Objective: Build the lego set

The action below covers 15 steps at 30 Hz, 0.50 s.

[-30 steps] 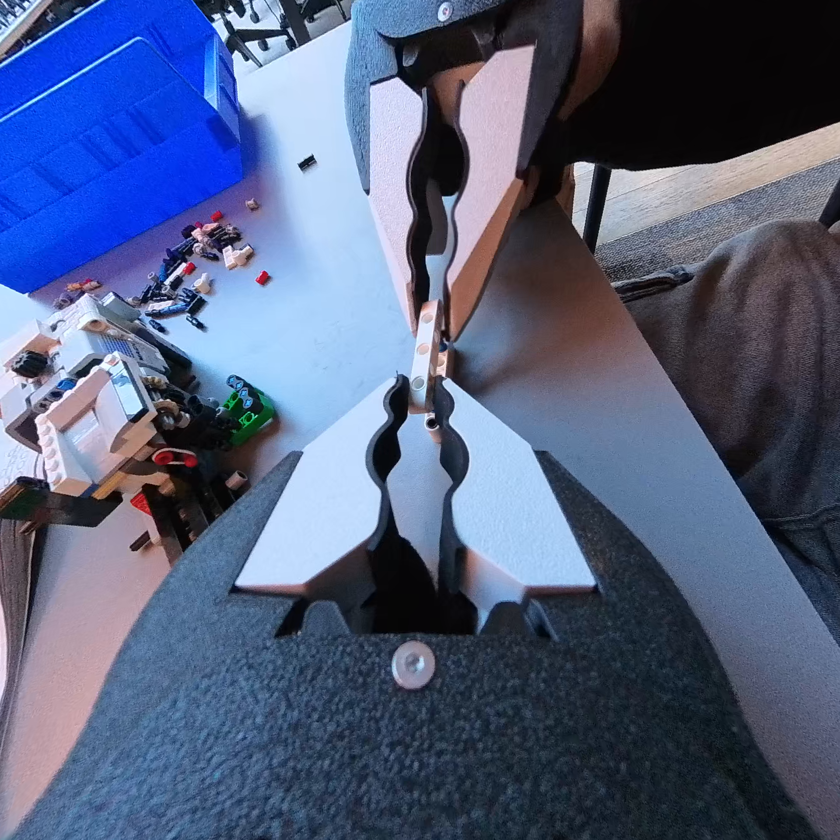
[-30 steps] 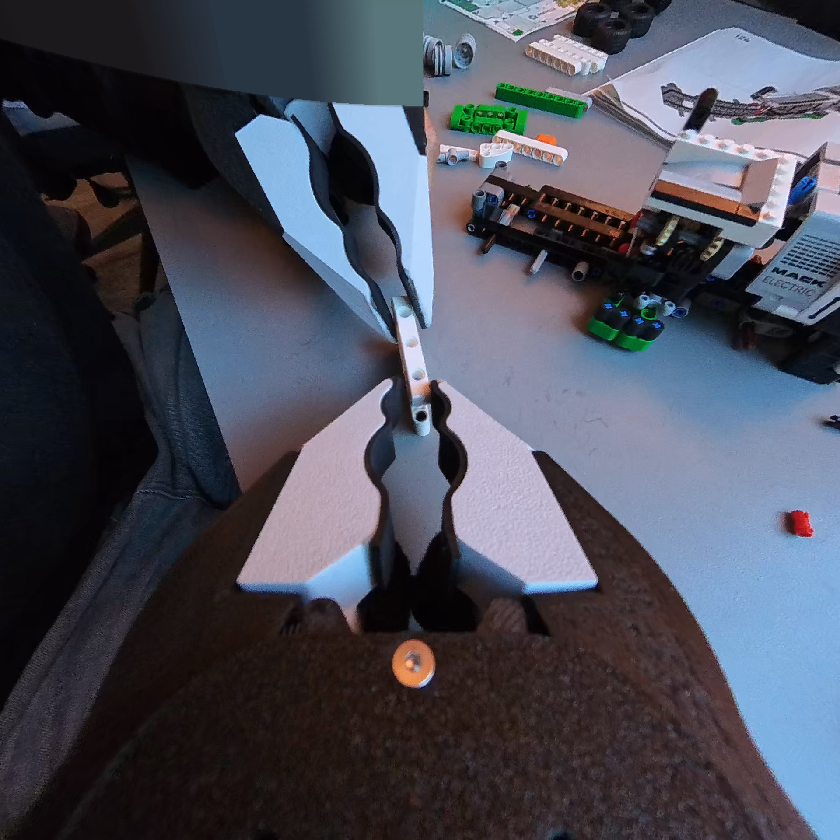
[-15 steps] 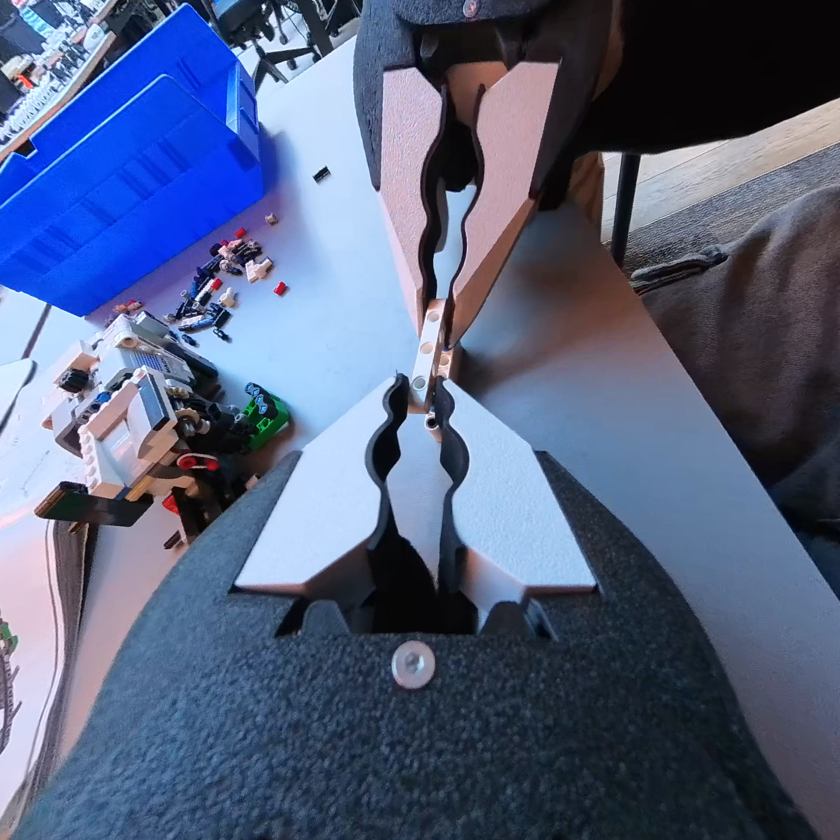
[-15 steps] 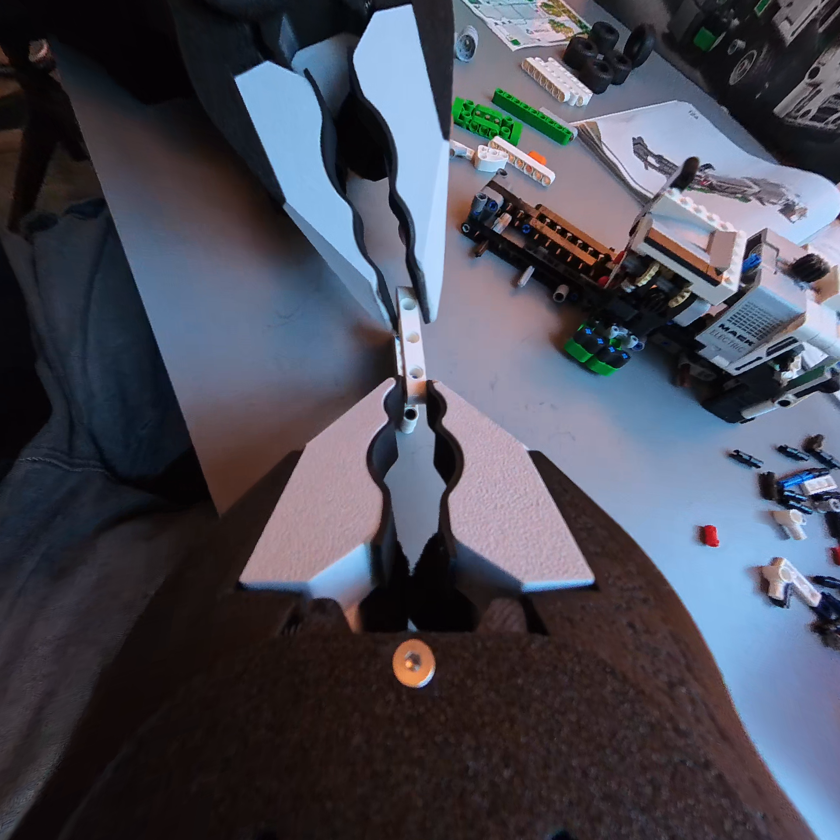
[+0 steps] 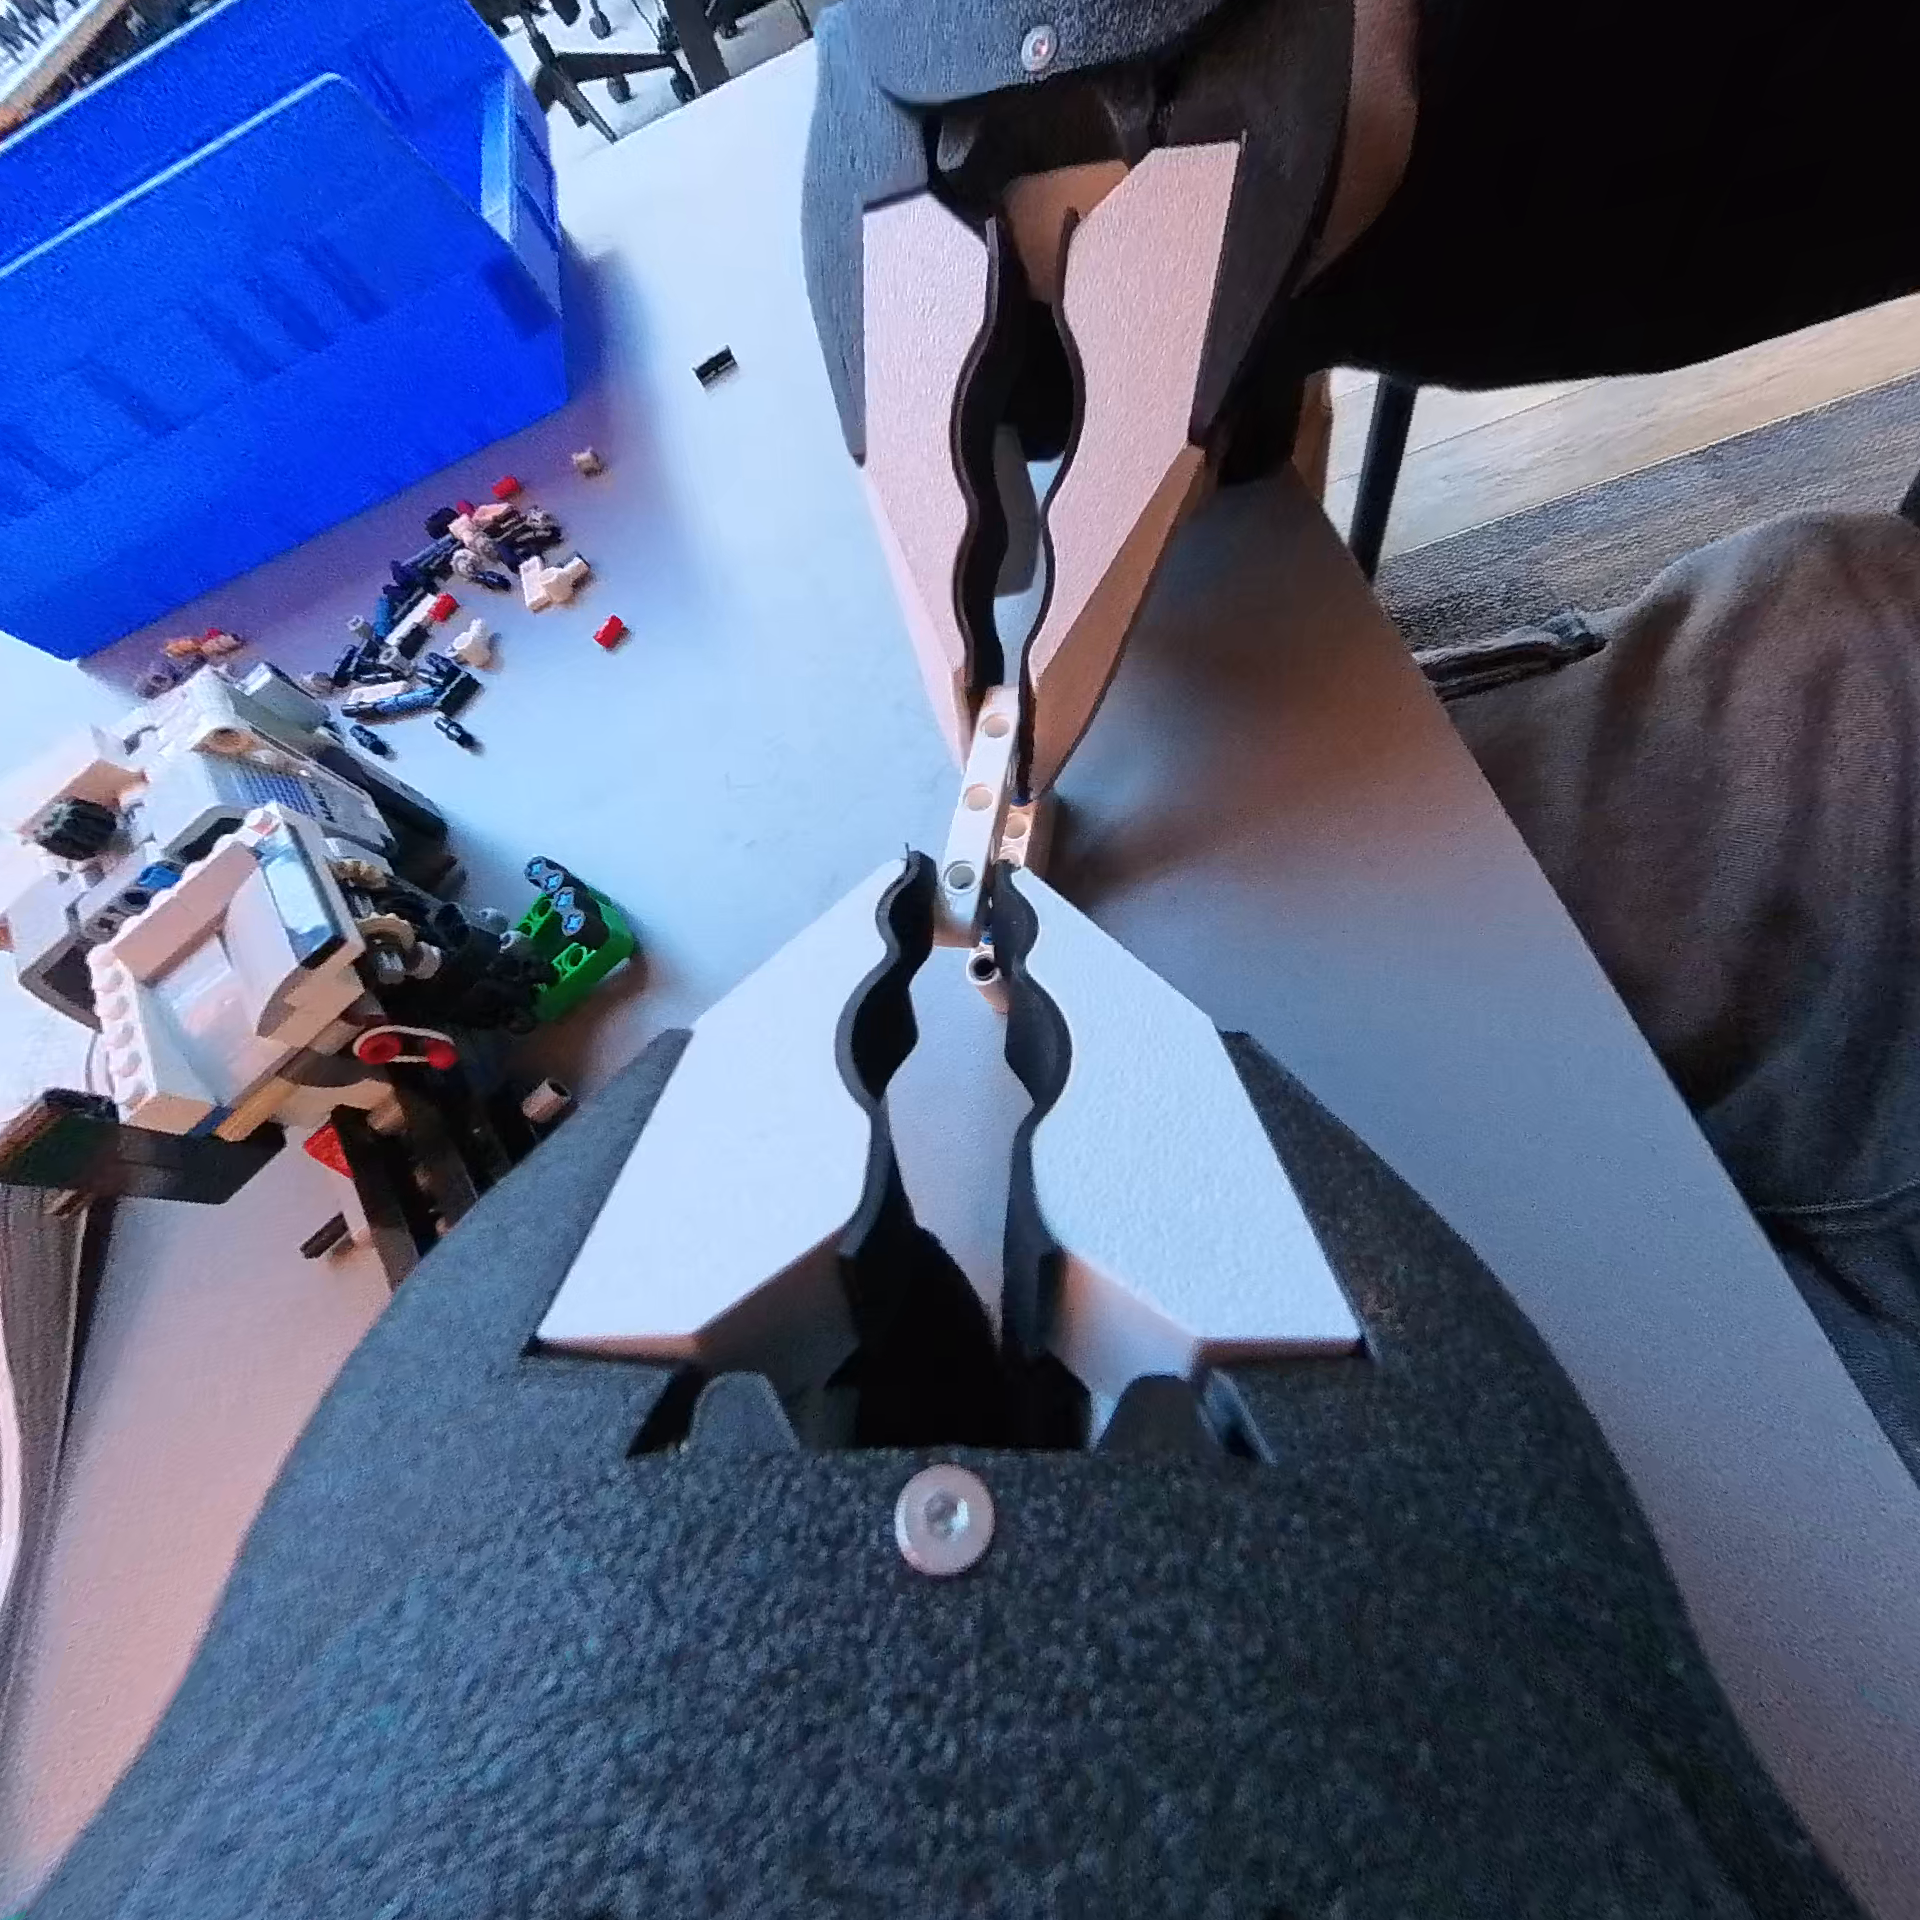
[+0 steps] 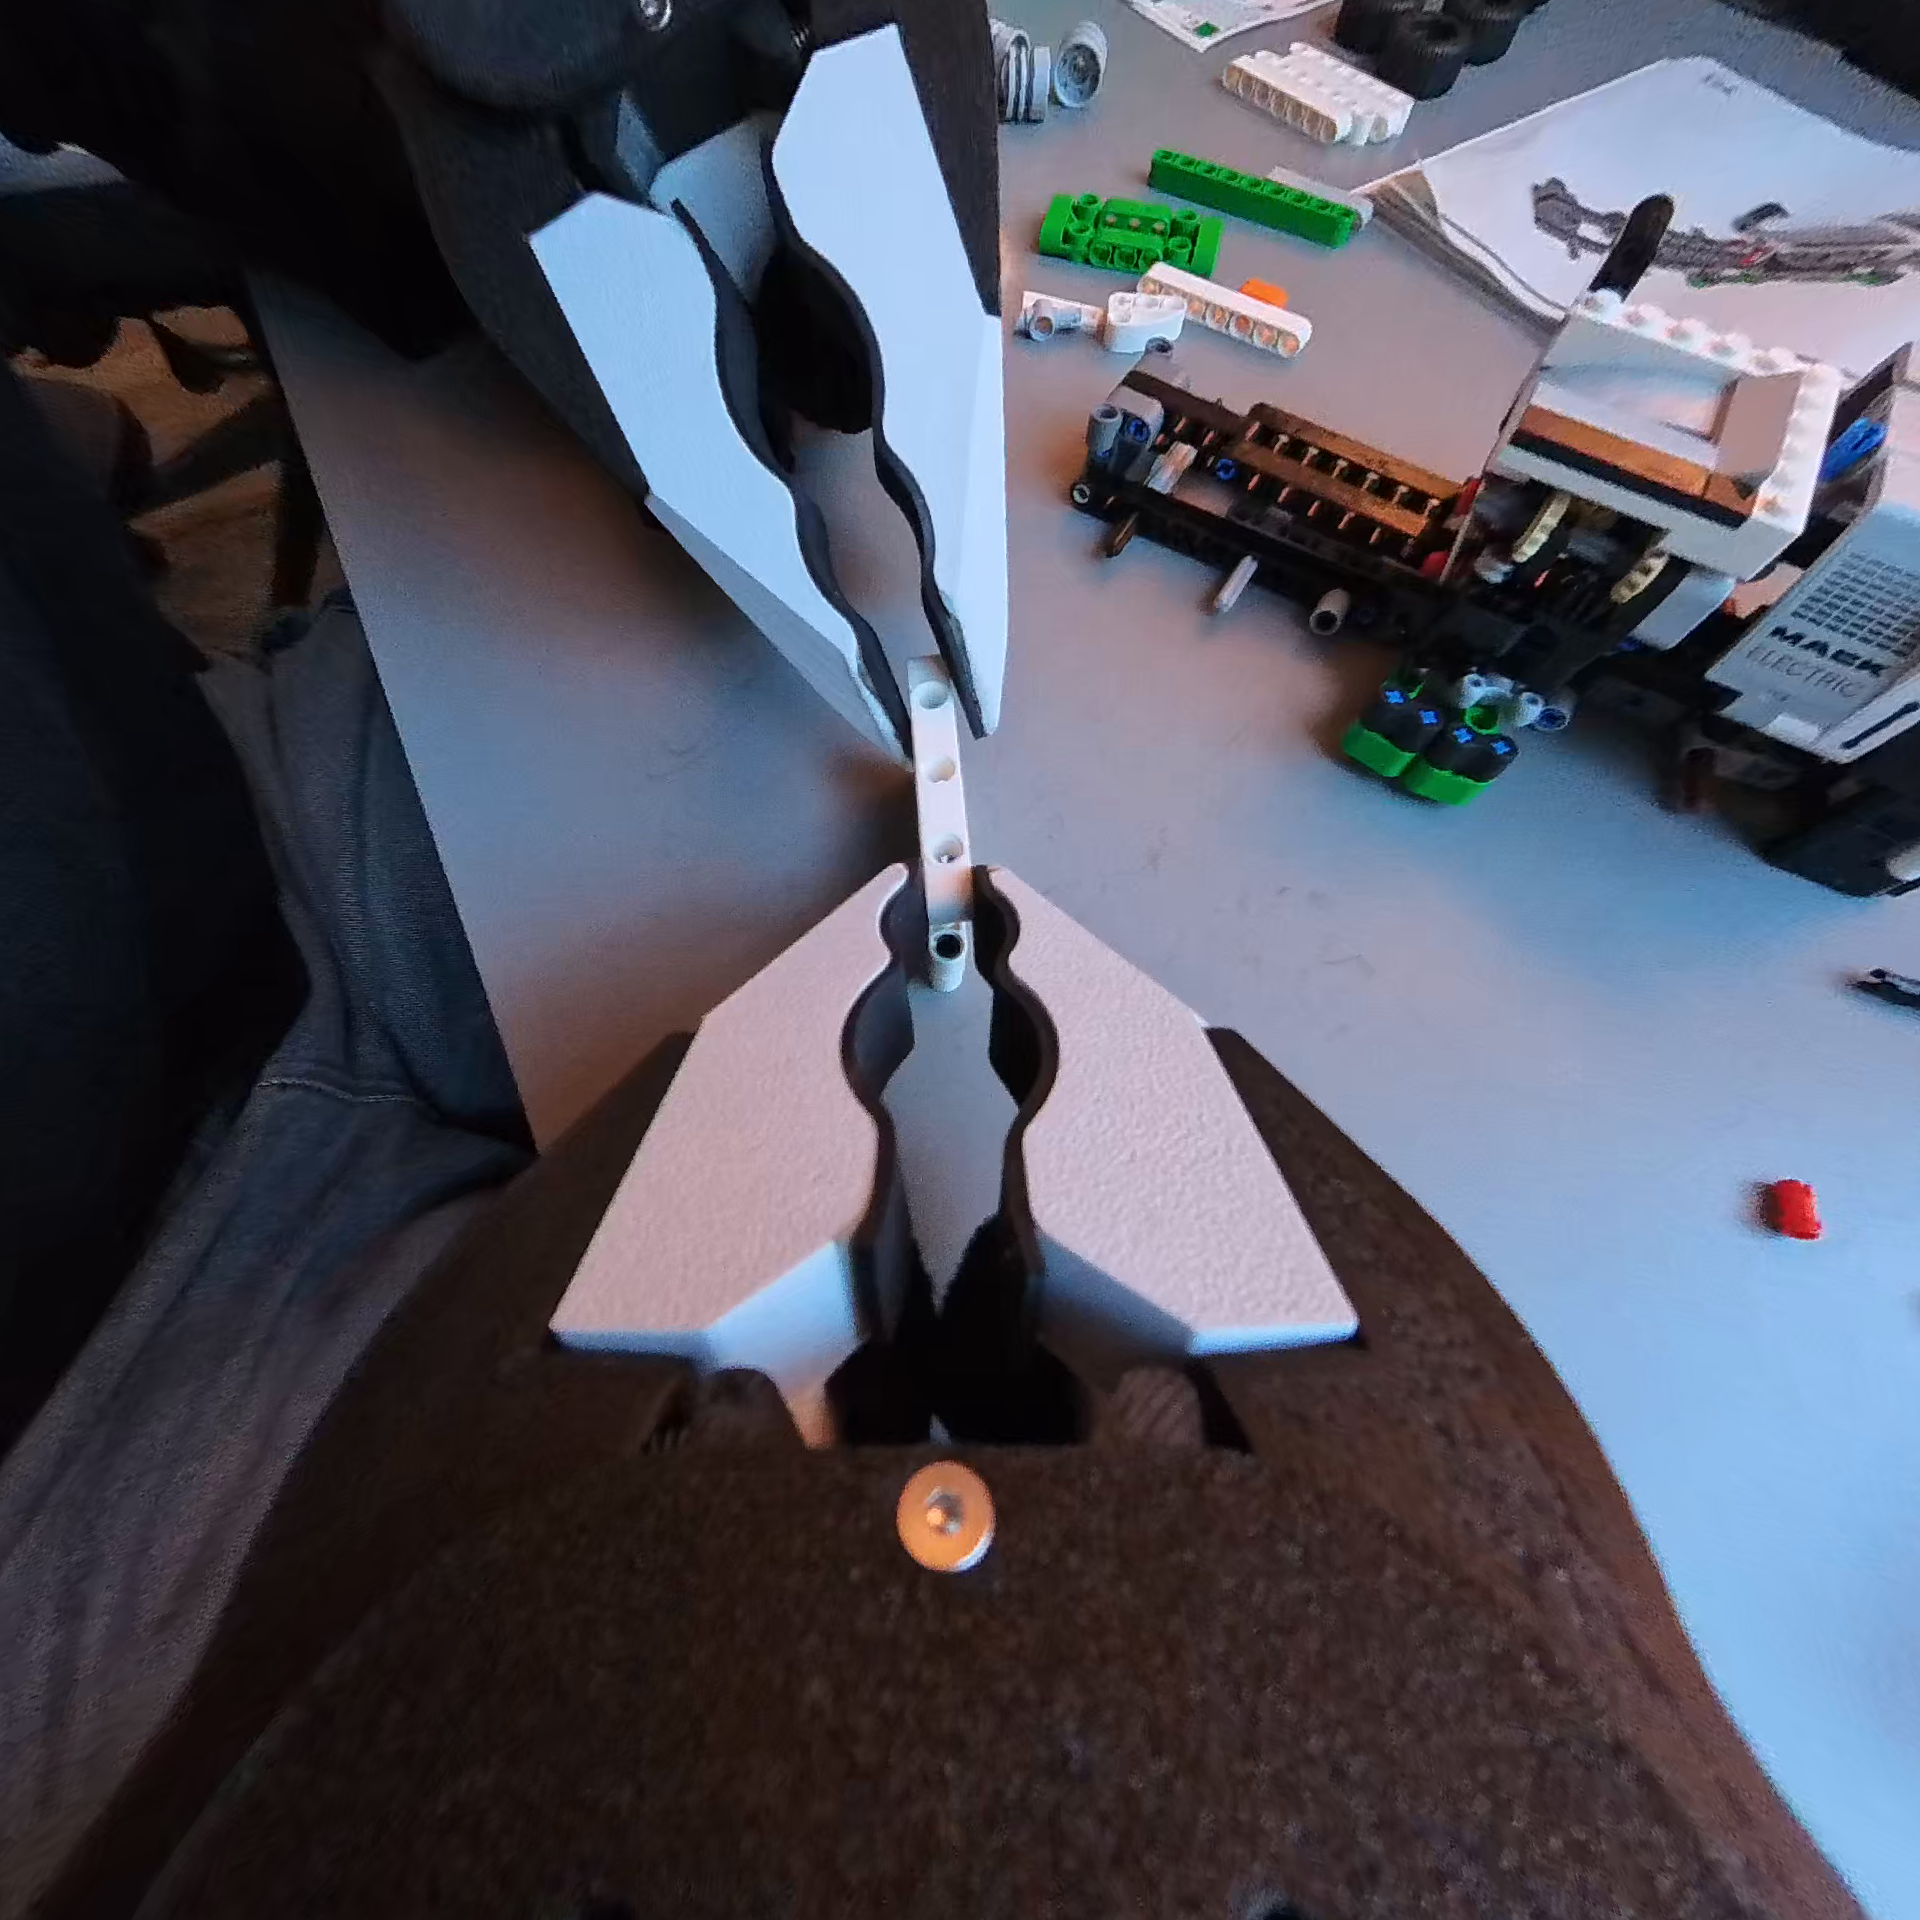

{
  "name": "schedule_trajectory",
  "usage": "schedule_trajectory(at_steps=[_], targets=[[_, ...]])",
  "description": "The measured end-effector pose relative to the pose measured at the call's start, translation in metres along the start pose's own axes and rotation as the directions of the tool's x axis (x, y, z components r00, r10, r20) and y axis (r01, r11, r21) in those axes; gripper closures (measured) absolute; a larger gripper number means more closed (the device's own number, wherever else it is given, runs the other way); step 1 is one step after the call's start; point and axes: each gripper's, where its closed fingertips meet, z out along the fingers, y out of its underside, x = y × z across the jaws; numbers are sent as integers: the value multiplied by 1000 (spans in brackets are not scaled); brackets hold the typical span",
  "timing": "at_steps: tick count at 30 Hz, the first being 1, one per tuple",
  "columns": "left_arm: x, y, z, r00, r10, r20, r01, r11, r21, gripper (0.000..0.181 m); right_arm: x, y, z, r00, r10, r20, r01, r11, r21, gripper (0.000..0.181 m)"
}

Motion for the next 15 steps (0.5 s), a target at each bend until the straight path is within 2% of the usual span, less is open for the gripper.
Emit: schedule_trajectory(at_steps=[1,9,15], targets=[[1,0,0,1000,-5,-6,5,1000,0,172,-1,0,0,1000,21,20,-21,1000,-2,174],[2,-1,0,995,-85,-58,85,996,-7,172,-4,1,0,982,134,132,-134,991,-14,174],[3,-1,0,997,-60,-46,60,998,-8,173,-4,1,0,988,96,123,-95,995,-14,174]])
